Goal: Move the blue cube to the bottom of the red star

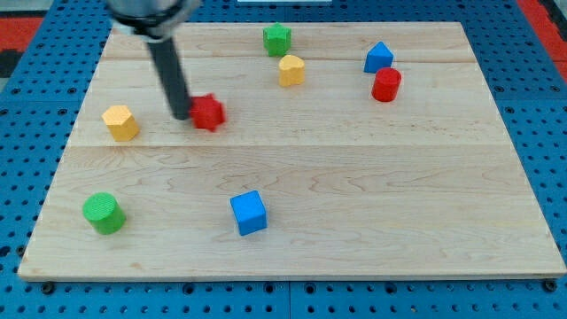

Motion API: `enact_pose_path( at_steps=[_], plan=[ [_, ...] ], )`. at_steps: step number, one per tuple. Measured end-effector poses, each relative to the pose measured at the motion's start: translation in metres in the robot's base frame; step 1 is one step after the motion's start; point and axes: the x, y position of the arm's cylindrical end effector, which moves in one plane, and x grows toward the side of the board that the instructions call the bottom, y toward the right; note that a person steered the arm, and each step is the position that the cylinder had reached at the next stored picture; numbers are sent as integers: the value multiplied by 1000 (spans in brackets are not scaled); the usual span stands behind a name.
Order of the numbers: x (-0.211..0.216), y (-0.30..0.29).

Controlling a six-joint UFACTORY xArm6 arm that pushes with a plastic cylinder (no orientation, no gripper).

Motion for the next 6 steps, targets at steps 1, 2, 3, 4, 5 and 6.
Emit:
enact_pose_path(
  at_steps=[1,2,3,4,5,6],
  plan=[
    [-9,86],
    [-10,169],
    [-9,228],
    [41,220],
    [58,163],
    [62,59]
  ],
)
